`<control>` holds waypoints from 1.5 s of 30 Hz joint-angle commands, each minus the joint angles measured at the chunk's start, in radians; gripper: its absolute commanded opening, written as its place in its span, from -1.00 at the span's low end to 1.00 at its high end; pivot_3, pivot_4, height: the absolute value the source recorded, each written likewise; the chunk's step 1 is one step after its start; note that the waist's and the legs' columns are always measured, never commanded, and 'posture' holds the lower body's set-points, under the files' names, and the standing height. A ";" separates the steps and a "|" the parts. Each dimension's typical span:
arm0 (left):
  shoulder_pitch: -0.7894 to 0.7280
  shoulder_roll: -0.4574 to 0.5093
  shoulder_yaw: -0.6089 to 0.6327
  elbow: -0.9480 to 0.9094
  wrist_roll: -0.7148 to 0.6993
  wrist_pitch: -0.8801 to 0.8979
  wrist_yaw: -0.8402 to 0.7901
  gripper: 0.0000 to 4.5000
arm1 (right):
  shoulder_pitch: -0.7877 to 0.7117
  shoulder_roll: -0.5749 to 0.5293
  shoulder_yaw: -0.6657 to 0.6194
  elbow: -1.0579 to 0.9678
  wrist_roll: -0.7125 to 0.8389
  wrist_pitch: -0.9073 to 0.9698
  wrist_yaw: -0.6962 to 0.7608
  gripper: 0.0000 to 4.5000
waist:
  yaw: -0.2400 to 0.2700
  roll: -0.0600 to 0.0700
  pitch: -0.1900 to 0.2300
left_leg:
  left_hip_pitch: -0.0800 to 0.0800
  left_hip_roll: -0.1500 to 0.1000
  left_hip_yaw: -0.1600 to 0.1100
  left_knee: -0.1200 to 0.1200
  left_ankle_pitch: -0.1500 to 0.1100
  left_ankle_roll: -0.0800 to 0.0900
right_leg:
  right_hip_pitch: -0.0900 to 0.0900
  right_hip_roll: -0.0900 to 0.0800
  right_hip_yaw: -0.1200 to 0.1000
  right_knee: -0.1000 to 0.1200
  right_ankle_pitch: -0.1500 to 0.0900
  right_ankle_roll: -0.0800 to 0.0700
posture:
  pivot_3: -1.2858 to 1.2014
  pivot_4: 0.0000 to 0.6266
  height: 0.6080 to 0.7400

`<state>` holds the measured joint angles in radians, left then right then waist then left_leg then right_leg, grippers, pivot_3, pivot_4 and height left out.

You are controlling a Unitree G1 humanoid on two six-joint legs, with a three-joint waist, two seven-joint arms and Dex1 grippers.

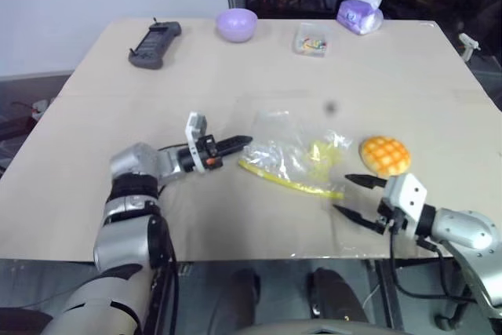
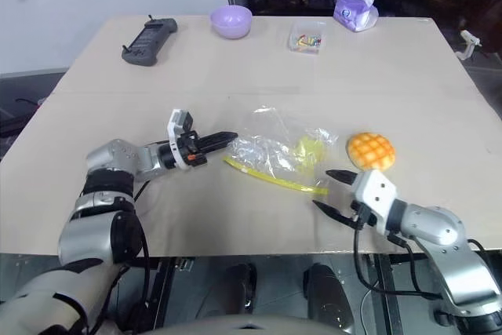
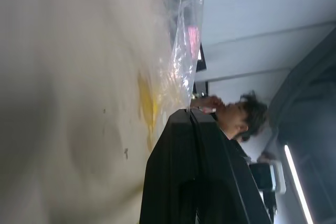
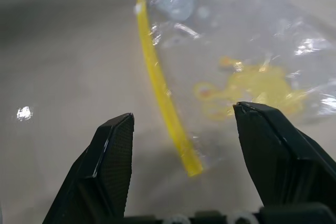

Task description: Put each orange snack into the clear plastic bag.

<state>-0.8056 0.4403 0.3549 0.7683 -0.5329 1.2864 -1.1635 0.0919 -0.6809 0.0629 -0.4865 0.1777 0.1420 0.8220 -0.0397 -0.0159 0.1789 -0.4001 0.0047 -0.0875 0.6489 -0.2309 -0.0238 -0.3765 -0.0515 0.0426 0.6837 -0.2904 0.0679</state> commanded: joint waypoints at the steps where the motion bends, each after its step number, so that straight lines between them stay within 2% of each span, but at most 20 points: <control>1: 0.040 -0.020 0.052 -0.095 -0.070 0.044 0.079 -0.97 | -0.059 0.004 0.098 0.054 -0.158 -0.089 -0.035 0.46 | 0.000 0.000 0.000 | 0.000 0.000 0.000 0.000 0.000 0.000 | 0.000 0.000 0.000 0.000 0.000 0.000 | 0.03 -0.52 1.00; 6: 0.075 -0.041 0.070 -0.149 -0.118 0.061 0.147 -0.97 | -0.134 0.016 0.162 0.173 -0.327 -0.154 -0.111 0.46 | 0.001 0.000 0.000 | 0.000 0.000 0.000 0.000 0.000 0.000 | 0.000 0.000 0.000 0.000 0.000 0.000 | 0.03 -0.52 1.00; 11: 0.093 -0.045 0.064 -0.173 -0.153 0.068 0.186 -0.97 | -0.151 0.031 0.154 0.221 -0.389 -0.121 -0.170 0.46 | 0.001 -0.001 -0.001 | 0.001 0.000 0.000 0.000 0.000 0.000 | 0.000 0.000 0.000 0.000 0.000 0.000 | 0.03 -0.52 1.00; 14: 0.094 -0.040 0.056 -0.171 -0.167 0.063 0.198 -1.00 | -0.153 0.040 0.139 0.223 -0.377 -0.133 -0.184 0.10 | 0.002 -0.001 -0.001 | 0.001 0.000 0.000 0.000 0.000 0.000 | 0.000 0.000 0.000 0.001 0.000 0.000 | 0.03 -0.52 1.00; 16: 0.096 -0.037 0.053 -0.168 -0.172 0.060 0.201 -1.00 | -0.153 0.040 0.138 0.225 -0.379 -0.141 -0.189 -0.38 | 0.001 -0.001 -0.001 | 0.001 -0.001 0.000 0.000 0.000 0.000 | 0.000 -0.001 0.000 0.001 0.000 0.000 | 0.03 -0.52 1.00; 17: 0.096 -0.036 0.052 -0.167 -0.174 0.058 0.204 -1.00 | -0.153 0.042 0.137 0.227 -0.378 -0.142 -0.191 -0.68 | 0.001 -0.001 -0.001 | 0.001 -0.001 0.000 0.000 0.000 0.000 | 0.000 -0.001 0.000 0.001 0.000 0.000 | 0.03 -0.52 1.00; 19: 0.098 -0.034 0.050 -0.166 -0.179 0.057 0.209 -1.00 | -0.154 0.045 0.135 0.232 -0.378 -0.146 -0.195 -0.96 | 0.001 -0.001 -0.001 | 0.001 -0.001 0.000 0.000 0.000 0.000 | 0.000 -0.001 0.000 0.001 0.000 0.000 | 0.03 -0.52 1.00; 25: 0.108 -0.030 0.035 -0.172 -0.187 0.035 0.215 -1.00 | -0.173 0.061 0.131 0.256 -0.387 -0.168 -0.222 -0.96 | 0.001 -0.001 -0.001 | 0.001 -0.001 0.000 0.000 0.000 0.000 | 0.000 -0.001 0.000 0.001 0.000 0.000 | 0.03 -0.52 1.00; 30: 0.157 -0.040 0.003 -0.248 -0.161 -0.149 0.187 -1.00 | -0.223 0.084 0.114 0.259 -0.377 -0.167 -0.243 -0.96 | 0.000 -0.001 -0.001 | 0.002 -0.001 0.000 0.000 0.000 0.000 | 0.000 -0.001 0.001 0.002 0.000 -0.001 | 0.03 -0.52 1.00; 33: 0.180 -0.034 0.004 -0.285 -0.193 -0.176 0.163 -0.63 | -0.243 0.095 0.114 0.257 -0.368 -0.165 -0.237 -1.00 | 0.000 -0.001 -0.001 | 0.002 0.000 0.000 0.000 0.000 0.000 | 0.000 -0.001 0.001 0.003 0.000 -0.001 | 0.03 -0.52 1.00; 35: 0.182 -0.031 -0.017 -0.291 -0.146 -0.249 0.213 -0.22 | -0.252 0.101 0.117 0.258 -0.364 -0.164 -0.231 -1.00 | 0.001 -0.001 -0.001 | 0.002 0.000 0.000 0.000 0.000 0.000 | 0.000 -0.001 0.001 0.002 0.000 -0.001 | 0.03 -0.52 1.00; 36: 0.187 -0.022 -0.035 -0.309 -0.130 -0.277 0.212 -0.08 | -0.253 0.102 0.118 0.256 -0.363 -0.163 -0.228 -1.00 | 0.003 -0.001 -0.001 | 0.001 0.000 0.000 0.000 0.000 0.000 | 0.000 -0.001 0.001 0.002 0.000 -0.001 | 0.03 -0.52 1.00; 39: 0.204 0.016 -0.070 -0.382 -0.127 -0.318 0.165 -0.08 | -0.255 0.104 0.118 0.255 -0.362 -0.166 -0.220 -1.00 | 0.003 -0.001 -0.001 | 0.001 -0.001 0.000 0.000 0.000 0.000 | 0.000 -0.001 0.001 0.001 0.000 -0.001 | 0.03 -0.52 1.00; 42: 0.224 0.072 -0.108 -0.509 -0.083 -0.499 0.088 -0.08 | -0.276 0.106 0.113 0.256 -0.350 -0.156 -0.205 -1.00 | 0.002 -0.001 0.000 | 0.001 -0.001 0.001 -0.001 0.000 0.000 | 0.000 -0.001 0.001 0.000 0.000 -0.001 | 0.03 -0.52 1.00; 45: 0.229 0.094 -0.133 -0.604 -0.074 -0.590 0.050 -0.08 | -0.300 0.109 0.108 0.253 -0.331 -0.143 -0.189 -1.00 | 0.002 -0.001 0.000 | 0.001 0.000 0.001 -0.002 0.000 0.000 | 0.000 -0.001 0.001 -0.001 0.000 -0.001 | 0.03 -0.52 1.00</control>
<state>-0.5737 0.5200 0.2325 0.2542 -0.6082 0.7636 -1.0744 -0.1818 -0.5732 0.1961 -0.2069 -0.1808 -0.0030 0.6247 -0.0377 -0.0166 0.1788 -0.3995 0.0045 -0.0868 0.6473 -0.2308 -0.0242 -0.3766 -0.0526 0.0435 0.6825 -0.2901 0.0671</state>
